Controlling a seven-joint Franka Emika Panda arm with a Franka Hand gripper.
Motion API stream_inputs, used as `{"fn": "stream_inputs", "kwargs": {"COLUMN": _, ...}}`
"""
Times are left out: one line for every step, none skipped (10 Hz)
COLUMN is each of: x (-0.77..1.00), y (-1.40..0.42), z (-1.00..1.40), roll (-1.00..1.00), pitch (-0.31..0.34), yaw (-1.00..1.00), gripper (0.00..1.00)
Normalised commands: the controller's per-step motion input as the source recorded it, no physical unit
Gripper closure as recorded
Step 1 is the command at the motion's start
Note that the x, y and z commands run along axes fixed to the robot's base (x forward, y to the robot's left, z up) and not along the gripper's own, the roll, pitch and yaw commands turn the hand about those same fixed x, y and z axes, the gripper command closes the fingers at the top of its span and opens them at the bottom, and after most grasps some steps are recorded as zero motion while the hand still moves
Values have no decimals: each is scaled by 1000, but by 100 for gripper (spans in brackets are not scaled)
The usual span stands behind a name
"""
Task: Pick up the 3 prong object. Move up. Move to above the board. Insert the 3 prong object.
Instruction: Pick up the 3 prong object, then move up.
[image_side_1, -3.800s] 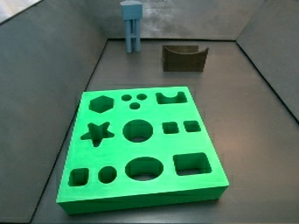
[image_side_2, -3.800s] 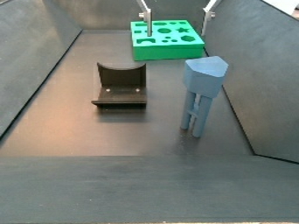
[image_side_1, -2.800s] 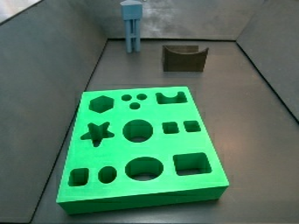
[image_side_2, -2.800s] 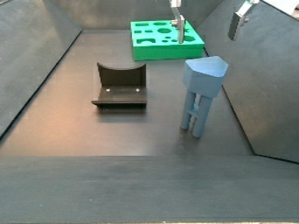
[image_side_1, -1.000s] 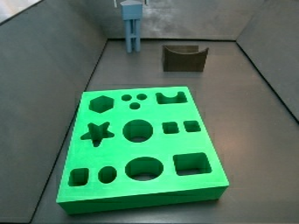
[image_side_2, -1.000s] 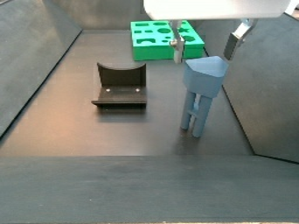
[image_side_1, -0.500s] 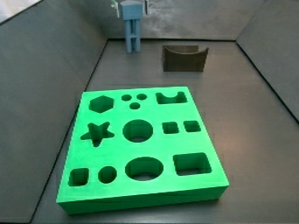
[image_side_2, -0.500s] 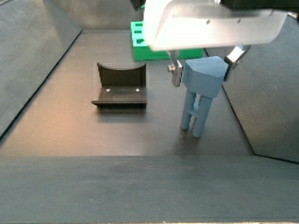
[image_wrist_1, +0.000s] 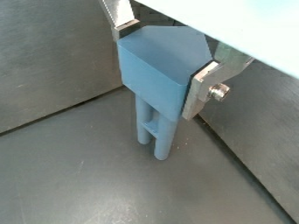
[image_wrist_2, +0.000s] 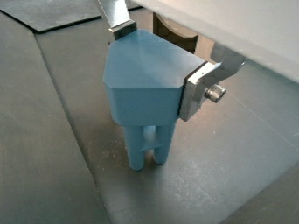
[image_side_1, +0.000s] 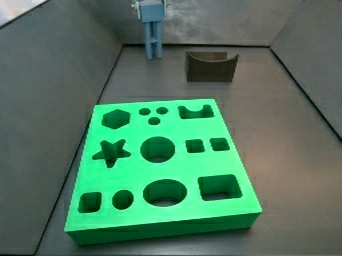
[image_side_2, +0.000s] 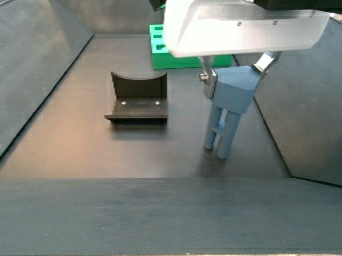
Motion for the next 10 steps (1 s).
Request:
{"fn": "stream_inputs", "kwargs": {"x": 0, "y": 0, "z": 0, "roll": 0, "pitch": 0, "yaw": 0, "gripper": 100}}
{"fn": "stream_inputs", "kwargs": {"x": 0, "y": 0, "z": 0, "roll": 0, "pitch": 0, "yaw": 0, "gripper": 100}}
{"fn": "stream_inputs", "kwargs": {"x": 0, "y": 0, "z": 0, "roll": 0, "pitch": 0, "yaw": 0, "gripper": 100}}
{"fn": "stream_inputs", "kwargs": {"x": 0, "y": 0, "z": 0, "roll": 0, "pitch": 0, "yaw": 0, "gripper": 100}}
{"fn": "stream_inputs", "kwargs": {"x": 0, "y": 0, "z": 0, "roll": 0, "pitch": 0, "yaw": 0, "gripper": 100}}
{"fn": "stream_inputs", "kwargs": {"x": 0, "y": 0, "z": 0, "roll": 0, "pitch": 0, "yaw": 0, "gripper": 100}}
{"fn": "stream_inputs", "kwargs": {"x": 0, "y": 0, "z": 0, "roll": 0, "pitch": 0, "yaw": 0, "gripper": 100}}
{"fn": "stream_inputs", "kwargs": {"x": 0, "y": 0, "z": 833, "roll": 0, "pitch": 0, "yaw": 0, "gripper": 100}}
{"fn": "stream_inputs", "kwargs": {"x": 1, "y": -48, "z": 796, "roll": -7, "pitch": 17, "yaw": 35, "gripper": 100}}
{"fn": "stream_inputs", "kwargs": {"x": -4, "y": -42, "z": 729, "roll": -7, "pitch": 30, "yaw": 38, "gripper": 100}}
